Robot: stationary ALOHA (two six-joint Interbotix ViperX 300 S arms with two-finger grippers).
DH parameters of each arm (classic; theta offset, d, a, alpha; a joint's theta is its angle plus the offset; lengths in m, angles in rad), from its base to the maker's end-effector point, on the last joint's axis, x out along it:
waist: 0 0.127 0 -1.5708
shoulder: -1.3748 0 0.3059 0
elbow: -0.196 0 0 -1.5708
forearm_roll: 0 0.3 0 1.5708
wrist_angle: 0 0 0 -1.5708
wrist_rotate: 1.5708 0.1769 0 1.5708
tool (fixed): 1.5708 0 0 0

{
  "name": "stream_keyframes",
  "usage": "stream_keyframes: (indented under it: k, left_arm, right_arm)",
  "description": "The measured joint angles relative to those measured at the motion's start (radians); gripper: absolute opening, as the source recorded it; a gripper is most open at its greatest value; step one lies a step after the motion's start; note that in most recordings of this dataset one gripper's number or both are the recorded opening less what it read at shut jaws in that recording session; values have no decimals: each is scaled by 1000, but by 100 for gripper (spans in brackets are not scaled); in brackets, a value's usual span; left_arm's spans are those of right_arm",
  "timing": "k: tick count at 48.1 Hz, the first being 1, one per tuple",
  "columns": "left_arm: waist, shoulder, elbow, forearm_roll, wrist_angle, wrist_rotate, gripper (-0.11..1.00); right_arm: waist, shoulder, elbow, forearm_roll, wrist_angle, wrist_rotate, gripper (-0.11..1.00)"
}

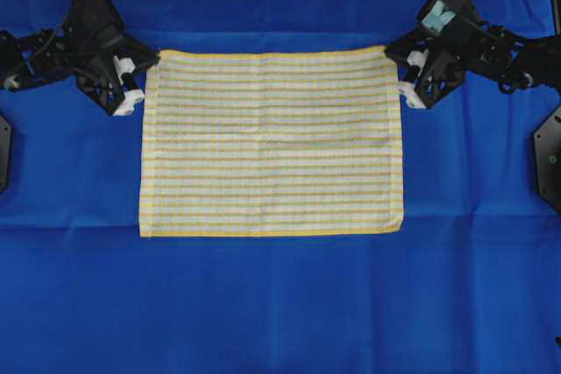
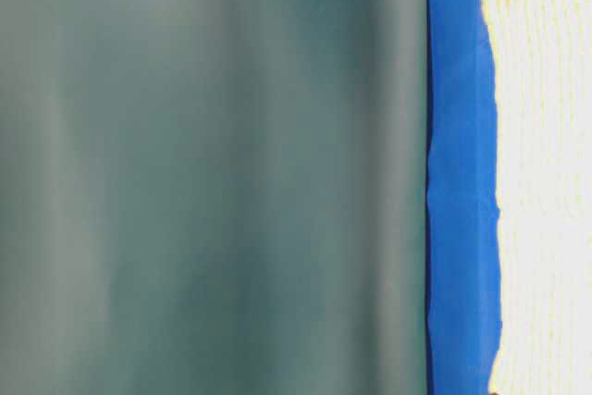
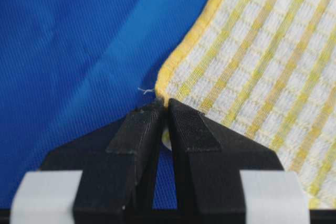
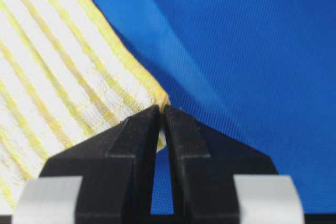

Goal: Fold the yellow towel.
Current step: 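Lift the far edge with both grippers and fold it toward the near edge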

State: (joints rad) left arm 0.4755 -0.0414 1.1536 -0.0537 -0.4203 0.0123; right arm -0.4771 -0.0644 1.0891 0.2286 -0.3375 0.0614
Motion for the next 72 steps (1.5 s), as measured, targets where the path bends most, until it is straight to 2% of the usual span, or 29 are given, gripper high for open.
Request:
stream_keyframes:
  k: [15,31,43,62,72]
  left_arm:
    - [-2,-121,-3,0,54,28,3]
    - [-51,-138,6,0,69,23,3]
    - [-195,-201,55,-2,71,-18,3]
    - [-430,-387,153,-3,71,-190,3]
    - [-580,-472,175,-3,71,-262,3]
  right_arm:
    - [0,-77,23,3,17,2,7]
    - [40,-83,34,6,28,2,7]
    - [135,-146,71,20,72,5,7]
    - [385,-270,114,155,120,8,7]
    - [518,-298,126,225,127,9,7]
